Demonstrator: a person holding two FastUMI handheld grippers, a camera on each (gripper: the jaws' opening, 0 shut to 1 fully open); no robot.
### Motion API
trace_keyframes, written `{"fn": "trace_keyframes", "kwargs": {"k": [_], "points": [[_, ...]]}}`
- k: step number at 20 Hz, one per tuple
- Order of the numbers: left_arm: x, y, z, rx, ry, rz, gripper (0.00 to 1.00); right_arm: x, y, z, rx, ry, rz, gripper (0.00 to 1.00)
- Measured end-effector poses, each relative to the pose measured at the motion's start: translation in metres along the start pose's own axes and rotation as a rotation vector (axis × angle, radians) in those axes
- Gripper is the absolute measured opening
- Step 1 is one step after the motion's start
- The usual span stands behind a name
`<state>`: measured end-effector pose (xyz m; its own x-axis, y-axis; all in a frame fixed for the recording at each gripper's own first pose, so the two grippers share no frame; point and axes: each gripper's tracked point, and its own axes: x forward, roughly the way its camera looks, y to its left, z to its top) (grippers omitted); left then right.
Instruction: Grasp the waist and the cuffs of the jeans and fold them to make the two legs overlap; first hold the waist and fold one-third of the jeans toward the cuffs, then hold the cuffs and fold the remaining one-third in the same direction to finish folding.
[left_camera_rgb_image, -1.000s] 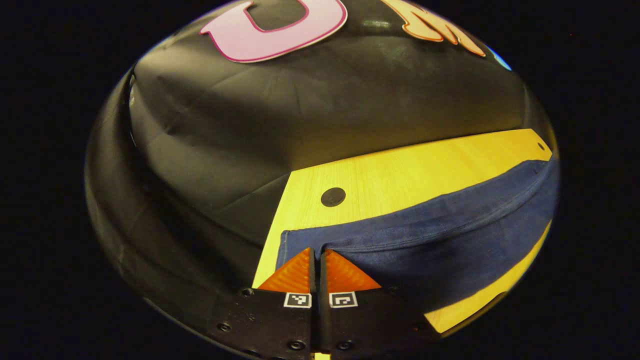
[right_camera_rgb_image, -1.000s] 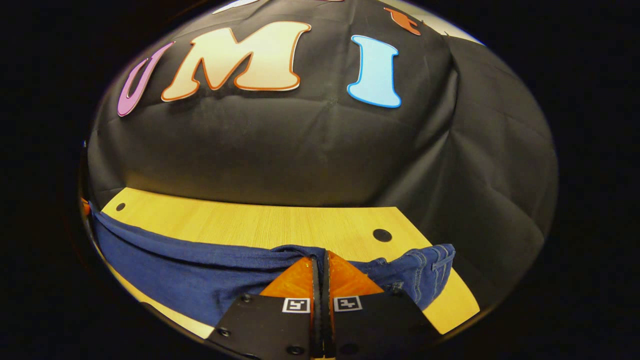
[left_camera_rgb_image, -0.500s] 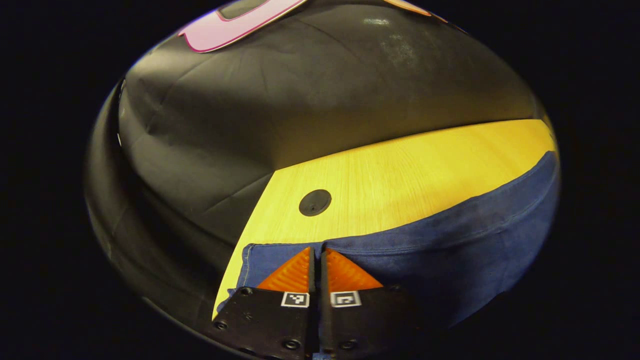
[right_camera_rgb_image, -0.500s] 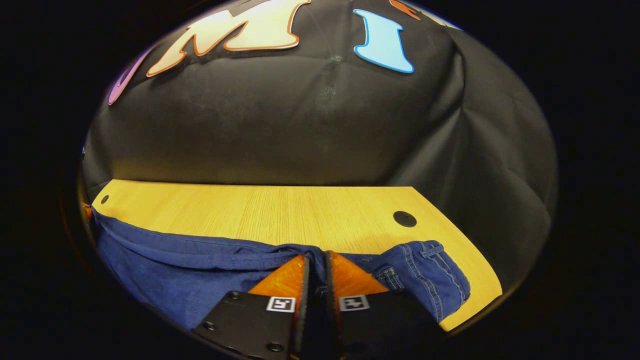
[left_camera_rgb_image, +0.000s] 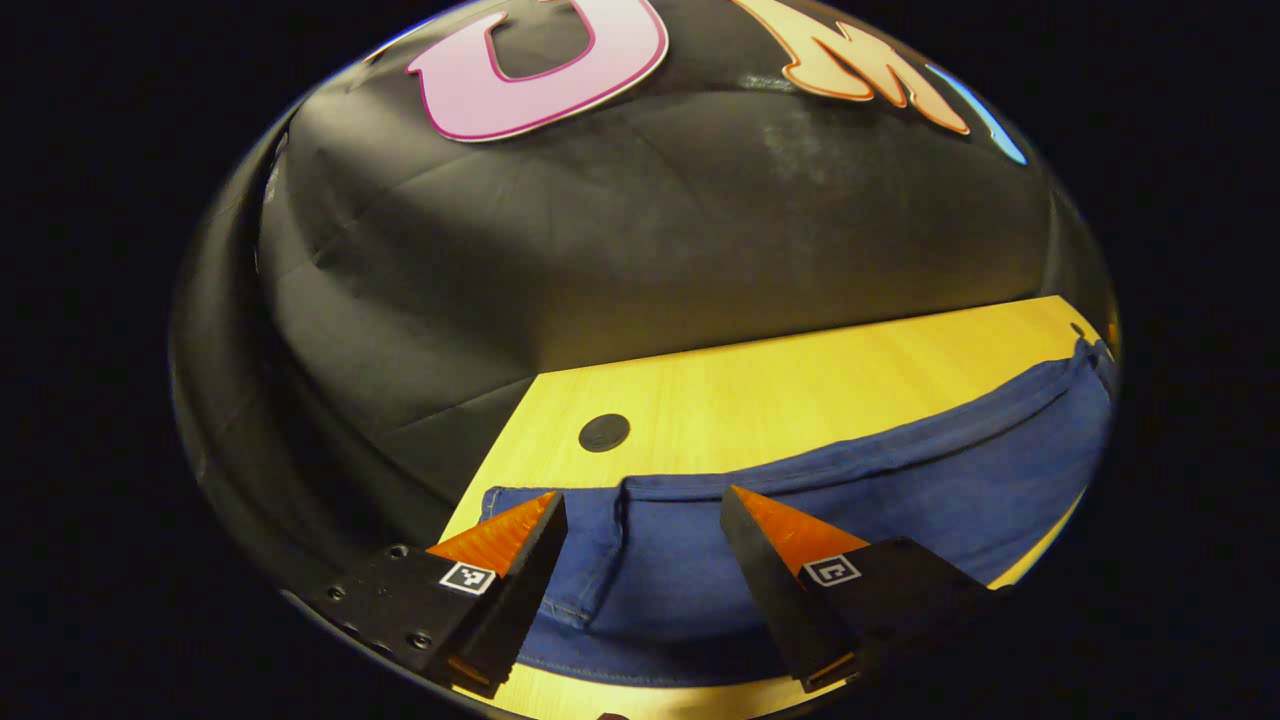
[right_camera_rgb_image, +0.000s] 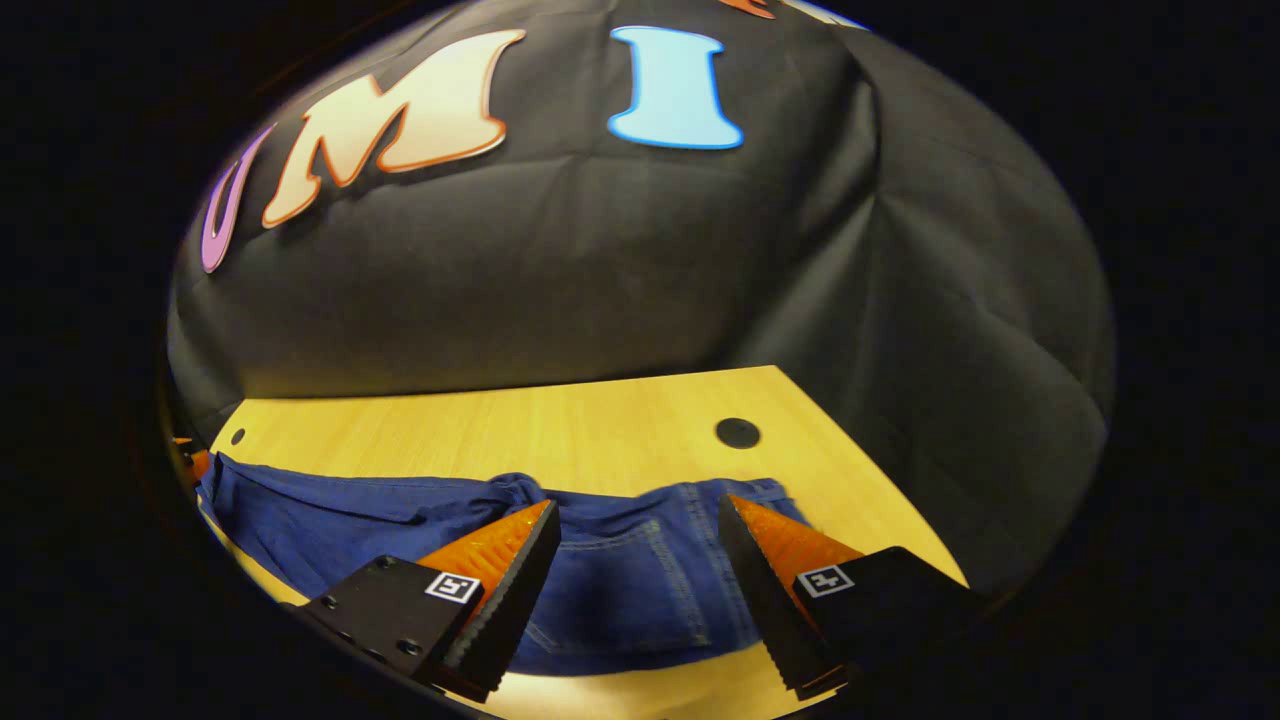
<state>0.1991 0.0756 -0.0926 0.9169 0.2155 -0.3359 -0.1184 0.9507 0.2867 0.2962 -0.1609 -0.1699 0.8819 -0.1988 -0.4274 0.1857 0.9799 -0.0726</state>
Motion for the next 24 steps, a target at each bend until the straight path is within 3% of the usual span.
{"fn": "trace_keyframes", "kwargs": {"k": [4,9,13,14,21,22,23,24], "points": [[-0.041,-0.035,0.004,-0.082,-0.031,-0.063,0.95,-0.007,-0.080,-0.032,-0.011,0.092,-0.070,0.99],[-0.079,-0.065,-0.024,-0.097,0.020,-0.076,0.96,0.006,-0.120,-0.080,0.023,0.216,-0.051,1.00],[-0.100,-0.085,-0.031,-0.137,0.027,-0.080,0.96,0.016,-0.123,-0.097,0.085,0.259,0.005,1.00],[-0.103,-0.087,-0.033,-0.145,0.038,-0.070,0.96,0.017,-0.122,-0.099,0.087,0.259,0.020,0.95],[-0.124,-0.108,-0.012,-0.166,-0.006,-0.044,0.96,0.023,-0.114,-0.111,0.136,0.245,0.102,0.97],[-0.128,-0.110,-0.010,-0.165,-0.008,-0.043,0.96,0.023,-0.114,-0.108,0.144,0.224,0.106,0.91],[-0.130,-0.113,-0.011,-0.164,-0.008,-0.039,0.96,0.023,-0.114,-0.110,0.140,0.223,0.112,0.97],[-0.133,-0.115,-0.011,-0.165,-0.005,-0.035,0.96,0.022,-0.113,-0.111,0.135,0.216,0.118,0.96]]}}
